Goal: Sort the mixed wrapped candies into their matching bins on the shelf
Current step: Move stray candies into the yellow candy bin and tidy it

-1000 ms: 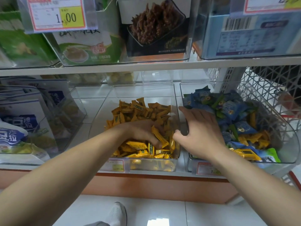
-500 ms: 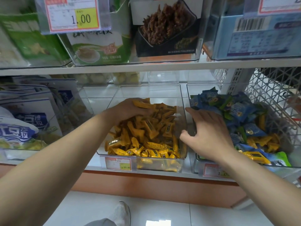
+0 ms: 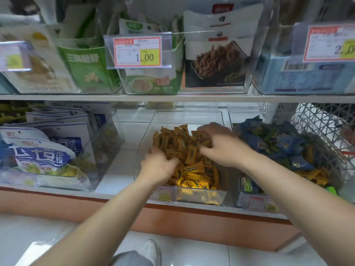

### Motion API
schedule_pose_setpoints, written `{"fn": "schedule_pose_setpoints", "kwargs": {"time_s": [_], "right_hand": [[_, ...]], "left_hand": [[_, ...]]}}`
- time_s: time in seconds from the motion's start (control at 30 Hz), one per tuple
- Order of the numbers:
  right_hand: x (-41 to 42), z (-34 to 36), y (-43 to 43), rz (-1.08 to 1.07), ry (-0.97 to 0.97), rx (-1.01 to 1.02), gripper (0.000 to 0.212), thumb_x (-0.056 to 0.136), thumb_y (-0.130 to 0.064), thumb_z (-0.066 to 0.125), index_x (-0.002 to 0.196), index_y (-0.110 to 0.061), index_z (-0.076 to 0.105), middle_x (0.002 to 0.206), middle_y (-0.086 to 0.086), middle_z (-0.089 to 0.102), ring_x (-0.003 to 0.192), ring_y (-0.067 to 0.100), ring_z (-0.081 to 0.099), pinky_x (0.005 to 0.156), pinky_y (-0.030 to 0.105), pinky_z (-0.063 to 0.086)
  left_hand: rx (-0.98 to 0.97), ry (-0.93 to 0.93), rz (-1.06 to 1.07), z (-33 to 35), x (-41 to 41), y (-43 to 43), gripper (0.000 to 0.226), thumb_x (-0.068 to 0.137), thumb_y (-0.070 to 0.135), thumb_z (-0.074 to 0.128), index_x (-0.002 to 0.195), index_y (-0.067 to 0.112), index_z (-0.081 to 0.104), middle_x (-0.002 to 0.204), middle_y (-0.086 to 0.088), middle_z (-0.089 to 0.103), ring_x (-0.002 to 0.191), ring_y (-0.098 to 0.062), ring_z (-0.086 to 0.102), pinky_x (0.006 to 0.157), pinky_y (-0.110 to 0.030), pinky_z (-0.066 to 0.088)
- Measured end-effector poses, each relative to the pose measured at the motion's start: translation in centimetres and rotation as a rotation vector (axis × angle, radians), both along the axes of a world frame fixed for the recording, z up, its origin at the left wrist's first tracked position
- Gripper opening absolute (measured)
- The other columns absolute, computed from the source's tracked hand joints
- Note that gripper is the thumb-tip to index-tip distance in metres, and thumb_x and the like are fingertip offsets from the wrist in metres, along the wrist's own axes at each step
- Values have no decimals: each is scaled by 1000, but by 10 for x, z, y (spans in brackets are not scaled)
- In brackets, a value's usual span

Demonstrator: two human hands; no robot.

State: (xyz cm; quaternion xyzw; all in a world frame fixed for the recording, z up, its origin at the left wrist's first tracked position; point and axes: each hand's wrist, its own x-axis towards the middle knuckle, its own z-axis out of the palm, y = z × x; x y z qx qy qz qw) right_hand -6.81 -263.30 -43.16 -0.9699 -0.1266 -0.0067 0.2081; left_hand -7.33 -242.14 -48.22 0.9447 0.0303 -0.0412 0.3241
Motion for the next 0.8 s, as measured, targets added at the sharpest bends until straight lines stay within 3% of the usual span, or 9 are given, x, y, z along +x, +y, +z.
{"fn": "schedule_pose_setpoints", "kwargs": {"time_s": [0.1,0.2,0.27,0.37,0.5,0.6,0.67,0.73,0.8], "right_hand": [[44,-15,32,-134,320,-34,80,89,-59,57,154,-20,30,155,11,35,138,33,41,109,46,40],[63,-49,45,-313,487,25,89,91,-70,44,157,-13,25,162,17,23,143,40,33,113,49,36],[68,-69,48,-359,528,85,89,91,-74,37,156,-15,29,162,19,25,143,41,33,113,49,35],[71,-85,55,-385,528,87,90,88,-79,30,159,-23,22,165,19,11,148,46,17,118,56,25],[67,-91,59,-488,476,180,102,80,-87,32,159,-24,17,166,20,4,148,48,14,117,59,24],[66,-90,56,-528,465,343,111,73,-92,38,158,-22,24,164,19,12,146,45,24,115,55,30],[68,-89,54,-524,508,525,120,62,-99,41,153,-22,38,157,16,34,138,40,40,113,52,35],[69,-90,54,-532,595,784,121,50,-101,50,143,-22,53,139,12,58,122,35,57,106,48,44],[69,-90,52,-553,595,934,97,55,-93,59,124,-25,64,110,10,69,99,30,67,90,40,53]], "left_hand": [[-50,106,47,-6,9,-6,53,89,55,59,121,13,61,112,-11,66,102,-31,62,87,-38,50],[-176,242,117,2,29,-6,63,95,59,49,130,7,58,122,-12,64,103,-26,58,81,-31,39],[-288,321,154,-2,40,-6,68,95,56,51,141,6,50,136,-15,57,117,-30,55,86,-31,37],[-403,260,194,-19,41,-10,78,90,58,59,146,6,43,144,-15,52,129,-34,51,106,-35,39],[-527,289,253,-24,39,-10,79,78,67,66,131,9,57,124,-15,66,111,-35,63,102,-46,48],[-632,343,259,-22,43,-5,65,81,64,62,119,13,66,105,-11,73,93,-29,70,81,-36,58],[-724,382,226,-20,45,-6,57,82,63,59,113,17,72,94,-8,77,79,-24,74,61,-26,58],[-890,447,190,-17,46,-11,56,82,63,60,109,16,75,94,-11,77,81,-29,75,69,-38,62],[-1013,489,161,-16,48,-14,60,84,65,57,110,14,75,103,-17,75,92,-38,72,84,-50,59]]}}
